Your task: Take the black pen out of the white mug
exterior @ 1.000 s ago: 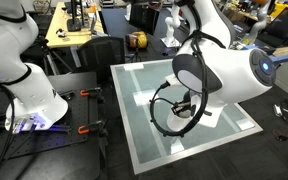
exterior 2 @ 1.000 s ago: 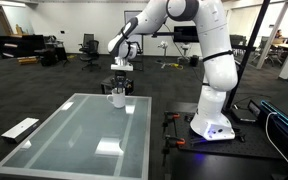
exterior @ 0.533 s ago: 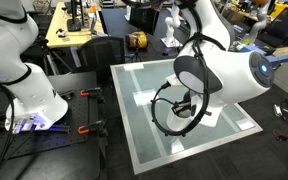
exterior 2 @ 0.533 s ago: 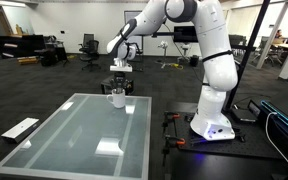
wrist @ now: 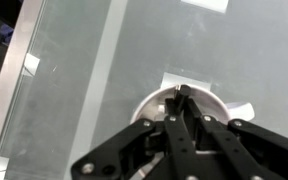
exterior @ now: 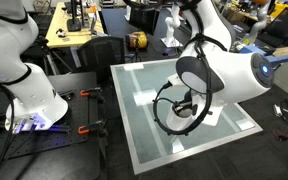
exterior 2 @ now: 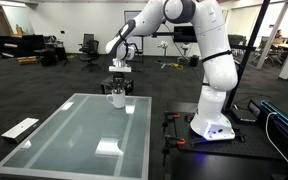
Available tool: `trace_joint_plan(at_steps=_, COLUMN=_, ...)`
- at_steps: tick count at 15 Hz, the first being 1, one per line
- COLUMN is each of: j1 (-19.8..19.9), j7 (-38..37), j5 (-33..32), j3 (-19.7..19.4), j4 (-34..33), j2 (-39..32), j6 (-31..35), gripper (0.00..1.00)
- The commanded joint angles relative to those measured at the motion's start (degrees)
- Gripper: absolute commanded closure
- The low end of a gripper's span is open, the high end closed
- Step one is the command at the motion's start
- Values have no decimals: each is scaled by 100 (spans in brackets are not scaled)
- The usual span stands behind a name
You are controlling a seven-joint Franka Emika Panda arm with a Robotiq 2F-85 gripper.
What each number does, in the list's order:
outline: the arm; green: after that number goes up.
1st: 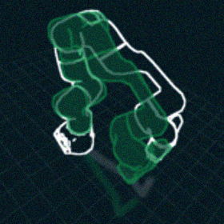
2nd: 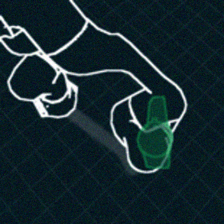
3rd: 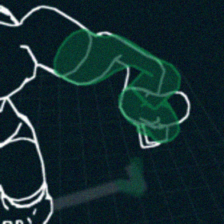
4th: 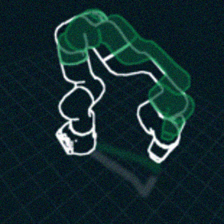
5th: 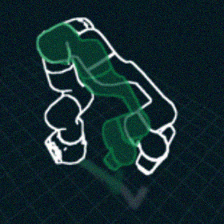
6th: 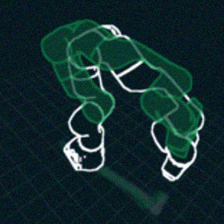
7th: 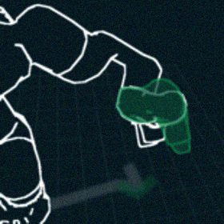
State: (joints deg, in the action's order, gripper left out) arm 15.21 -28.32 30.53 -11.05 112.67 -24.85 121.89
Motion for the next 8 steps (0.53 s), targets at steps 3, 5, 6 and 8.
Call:
trace_joint_plan(at_steps=3, j1=24, j7=45, j5=31, j3=-8, j4=-186, j2=-21, j6=-297, gripper=97)
trace_joint_plan(at_steps=5, j1=21, j7=32, j5=16, j3=-29, j4=-137, j2=63, j6=-320, gripper=97)
trace_joint_plan(at_steps=6, j1=17, j7=24, j5=4, j3=-43, j4=-97, j2=126, j6=-315, gripper=97)
trace_joint_plan(at_steps=8, j1=-20, j7=-60, j5=-89, j3=-101, j4=-12, j2=251, j6=-274, gripper=97)
